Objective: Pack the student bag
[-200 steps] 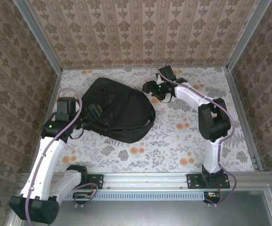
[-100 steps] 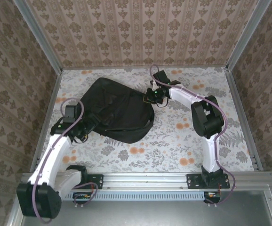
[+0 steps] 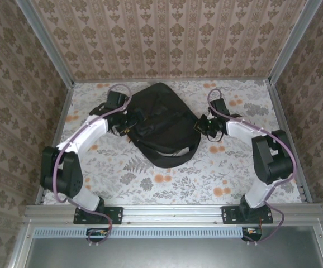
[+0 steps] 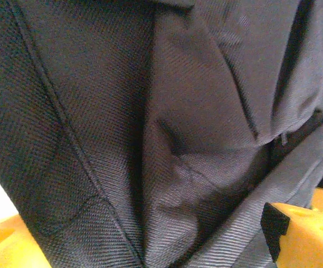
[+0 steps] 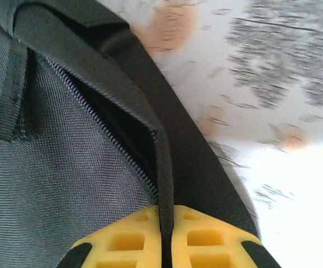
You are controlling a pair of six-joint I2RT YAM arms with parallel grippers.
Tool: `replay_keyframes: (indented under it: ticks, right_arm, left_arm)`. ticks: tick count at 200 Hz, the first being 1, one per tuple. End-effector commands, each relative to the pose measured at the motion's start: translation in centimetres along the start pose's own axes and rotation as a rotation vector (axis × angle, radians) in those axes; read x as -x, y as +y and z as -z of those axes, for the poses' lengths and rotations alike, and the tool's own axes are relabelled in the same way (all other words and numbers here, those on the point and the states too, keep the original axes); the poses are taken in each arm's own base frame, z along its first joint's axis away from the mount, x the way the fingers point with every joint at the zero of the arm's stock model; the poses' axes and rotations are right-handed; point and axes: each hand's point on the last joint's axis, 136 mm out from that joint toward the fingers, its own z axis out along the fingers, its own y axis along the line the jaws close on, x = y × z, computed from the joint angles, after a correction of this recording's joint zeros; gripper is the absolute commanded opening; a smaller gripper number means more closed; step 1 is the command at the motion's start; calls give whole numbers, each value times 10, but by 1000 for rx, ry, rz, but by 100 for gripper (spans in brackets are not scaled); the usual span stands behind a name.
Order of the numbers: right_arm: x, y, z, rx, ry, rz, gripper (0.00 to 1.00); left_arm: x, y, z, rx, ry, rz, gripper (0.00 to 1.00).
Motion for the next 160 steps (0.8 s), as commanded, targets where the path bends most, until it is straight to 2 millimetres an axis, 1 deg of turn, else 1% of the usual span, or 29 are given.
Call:
replay_keyframes:
  ticks: [1,11,17,22,29,46,67,76,77,79,84,96,109,125,139,160]
  right_arm:
    - [-6,-10,19,-36,-57,-14,17]
    - [-6,-16,29,-64,-80,-9,30]
    - [-6,-17,34,-74,-91,-4,35]
    - [-6,-20,38,-89,-101,3,41]
    - [-5,-21,45,-105,-118,15,46]
    - [0,-25,62,-151,-163,45,52]
    - [7,-20,82,-182,-223,94,53]
    - [8,-15,84,-181,-226,122,52]
    - [8,-14,85,-179,-227,125,52]
    - [10,-6,93,-155,-246,143,51]
    - [10,0,96,-138,-249,163,50]
    - [3,24,101,-82,-229,245,49]
    - [-6,50,107,-52,-208,349,49]
    - [-21,79,111,-2,-170,449,50]
    - [-29,95,114,42,-143,478,49]
    - [-34,109,118,100,-131,486,49]
  left_arm:
    - [7,-44,-2,-152,20,-81,91]
    - [7,-46,0,-169,17,-93,91]
    - [6,-47,2,-177,14,-110,91]
    - [5,-45,4,-171,12,-121,91]
    - [3,-40,7,-156,5,-137,91]
    - [-2,-27,16,-116,-11,-163,91]
    - [-12,-15,27,-103,-20,-176,91]
    - [-17,-13,31,-112,-17,-187,91]
    - [-18,-14,32,-115,-18,-188,91]
    - [-19,-13,33,-116,-17,-190,90]
    - [-21,-12,37,-119,-15,-200,90]
    - [-27,-9,46,-111,-15,-238,88]
    - [-30,-6,54,-100,-28,-289,87]
    - [-35,-2,56,-101,-28,-342,86]
    - [-42,2,54,-100,-2,-387,84]
    - [-47,7,50,-81,12,-479,81]
